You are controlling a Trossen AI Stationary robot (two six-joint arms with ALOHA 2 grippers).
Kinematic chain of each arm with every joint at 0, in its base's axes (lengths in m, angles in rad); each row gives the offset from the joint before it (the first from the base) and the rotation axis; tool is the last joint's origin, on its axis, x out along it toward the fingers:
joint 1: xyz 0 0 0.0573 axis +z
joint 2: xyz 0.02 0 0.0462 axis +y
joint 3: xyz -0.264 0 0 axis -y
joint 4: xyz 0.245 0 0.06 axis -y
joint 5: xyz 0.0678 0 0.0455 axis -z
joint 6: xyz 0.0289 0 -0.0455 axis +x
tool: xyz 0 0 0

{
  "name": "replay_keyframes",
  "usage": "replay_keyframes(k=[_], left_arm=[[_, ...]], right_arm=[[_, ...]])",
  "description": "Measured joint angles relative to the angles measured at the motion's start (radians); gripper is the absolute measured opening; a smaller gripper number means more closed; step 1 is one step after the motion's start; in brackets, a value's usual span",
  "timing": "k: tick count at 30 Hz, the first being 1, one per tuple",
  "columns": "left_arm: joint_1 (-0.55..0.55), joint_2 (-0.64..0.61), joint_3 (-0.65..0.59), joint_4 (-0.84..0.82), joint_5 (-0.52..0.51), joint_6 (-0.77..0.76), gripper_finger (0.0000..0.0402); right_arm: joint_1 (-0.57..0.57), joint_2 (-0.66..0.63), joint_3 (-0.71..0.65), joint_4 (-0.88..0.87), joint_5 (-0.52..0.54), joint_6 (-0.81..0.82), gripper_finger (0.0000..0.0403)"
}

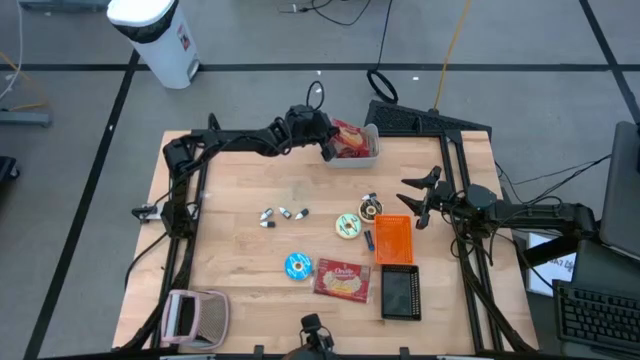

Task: Pick & Place Food Item
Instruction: Stack the top popcorn bag into the gray bin

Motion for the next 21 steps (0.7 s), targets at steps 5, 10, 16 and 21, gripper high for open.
replay_keyframes(k=[5,10,16,21], left_arm=[[0.003,0.000,0.000,0.000,0.025,-0.005,0.0000],[-0.003,0.006,0.000,-0.014,0.031,-0.007,0.0000],[-0.010,0.007,0.000,-0.042,0.032,-0.007,0.0000],[-0.010,0.007,0.000,-0.047,0.032,-0.007,0.0000]], right_arm=[[0.000,0.000,0.000,0.000,0.000,0.000,0.0210],[0.000,0.000,0.000,0.000,0.000,0.000,0.0210],[0.000,0.000,0.000,0.000,0.000,0.000,0.0210],[0.000,0.000,0.000,0.000,0.000,0.000,0.0210]])
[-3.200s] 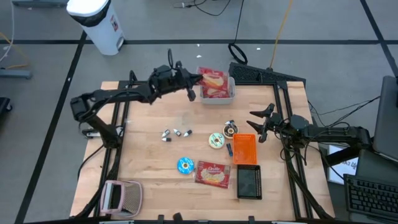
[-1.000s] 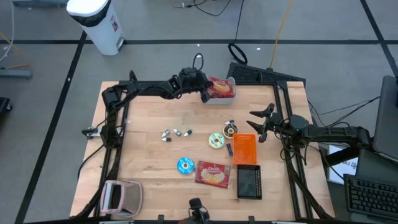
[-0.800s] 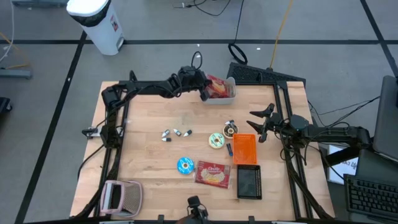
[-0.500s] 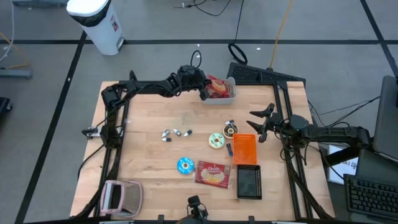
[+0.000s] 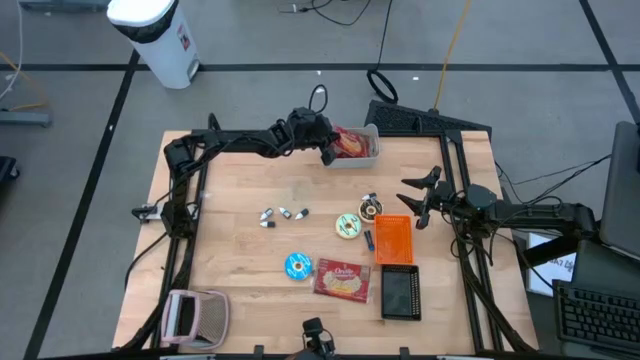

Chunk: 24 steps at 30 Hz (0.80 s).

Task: Pick & Place Food Item
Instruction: Stack the top popcorn bag into the gray bin

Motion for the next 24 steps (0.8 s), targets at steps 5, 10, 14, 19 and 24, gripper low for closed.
replay_keyframes(k=[5,10,14,19,24], left_arm=[[0.000,0.000,0.000,-0.029,-0.002,0.011,0.0000],[0.000,0.000,0.000,-0.068,-0.002,0.012,0.0000],[0.000,0.000,0.000,-0.088,0.003,0.037,0.0000],[0.000,0.000,0.000,-0.087,0.017,0.042,0.0000],[-0.006,-0.001,0.000,-0.062,-0.066,0.057,0.0020]], right_arm=[[0.000,0.000,0.000,0.000,0.000,0.000,0.0210],[0.000,0.000,0.000,0.000,0.000,0.000,0.0210],[0.000,0.000,0.000,0.000,0.000,0.000,0.0210],[0.000,0.000,0.000,0.000,0.000,0.000,0.0210],[0.000,0.000,0.000,0.000,0.000,0.000,0.0210]])
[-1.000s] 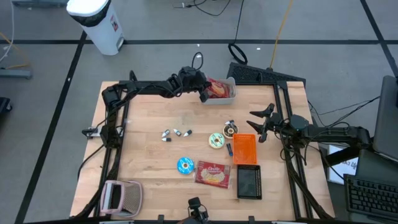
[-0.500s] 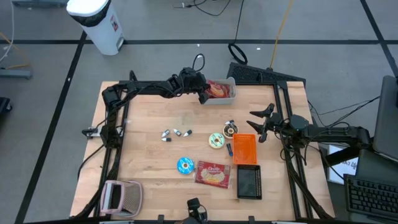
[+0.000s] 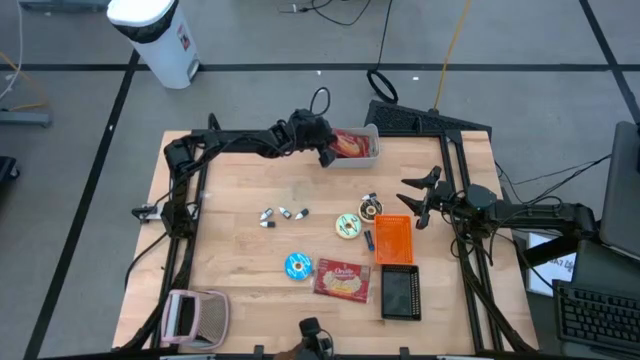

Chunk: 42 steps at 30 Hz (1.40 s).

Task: Pick & Place Food Item
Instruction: Stack the top popcorn bag into the gray bin, then stack the popcorn bag into the gray bin

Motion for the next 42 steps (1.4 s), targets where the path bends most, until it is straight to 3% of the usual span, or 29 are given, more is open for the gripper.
replay_keyframes(k=[11,18,23,30,36,42], left_arm=[[-0.058,-0.008,0.000,0.052,-0.128,0.080,0.0184],[-0.125,-0.100,0.032,-0.030,-0.178,0.071,0.0247],[-0.223,-0.268,0.033,-0.163,-0.179,0.028,0.0263],[-0.421,-0.452,0.034,-0.415,-0.157,-0.024,0.0256],[-0.600,-0.476,0.033,-0.514,-0.068,-0.164,0.0255],[-0.747,-0.423,0.031,-0.559,-0.075,-0.187,0.0249]], right_arm=[[0.000,0.000,0.000,0.000,0.000,0.000,0.0210],[0.000,0.000,0.000,0.000,-0.002,0.000,0.0210],[0.000,0.007,0.000,0.001,-0.002,0.000,0.0210],[0.000,0.010,0.000,0.000,0.000,0.000,0.0210],[0.000,0.011,0.000,0.000,0.000,0.000,0.0210],[0.000,0.010,0.000,0.000,0.000,0.000,0.0210]])
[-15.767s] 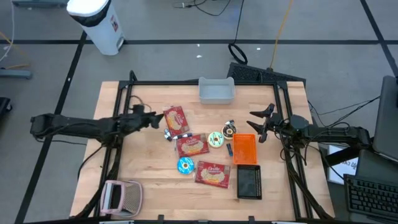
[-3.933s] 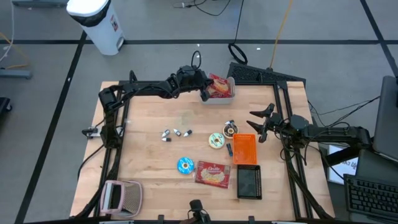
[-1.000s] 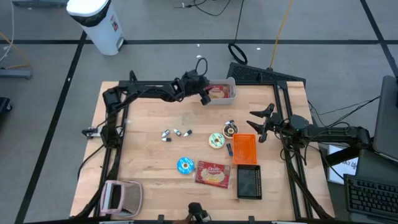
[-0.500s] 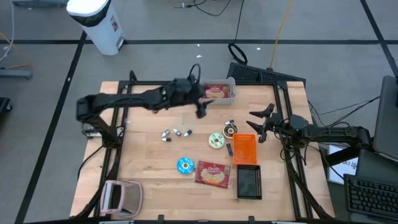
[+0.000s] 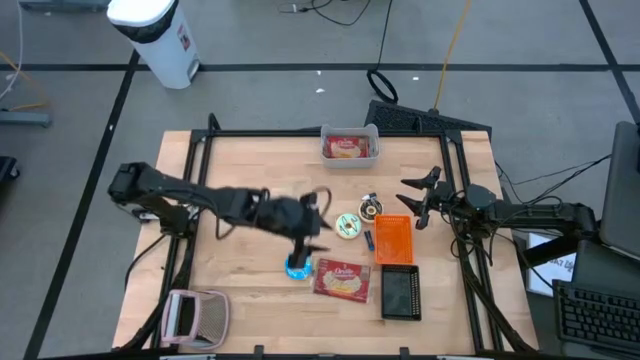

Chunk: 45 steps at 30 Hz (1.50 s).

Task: Pick & Place Food Item
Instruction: Stack the popcorn bag into the gray bin

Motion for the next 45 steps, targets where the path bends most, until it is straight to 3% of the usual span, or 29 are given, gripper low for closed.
replay_keyframes(k=[6,13,27,45], left_arm=[[-0.087,0.075,0.000,-0.017,-0.070,-0.060,0.0248],[-0.113,0.189,-0.001,-0.032,-0.146,-0.140,0.0250],[-0.108,0.408,-0.001,-0.033,-0.148,-0.250,0.0251],[-0.150,0.420,0.000,-0.029,-0.179,-0.255,0.0250]], right_arm=[[0.000,0.004,0.000,0.002,0.000,0.000,0.0210],[0.000,0.017,0.000,0.000,0.000,0.000,0.0210],[0.000,0.017,0.000,0.000,0.000,0.000,0.0210],[0.000,0.017,0.000,0.000,0.000,0.000,0.0210]])
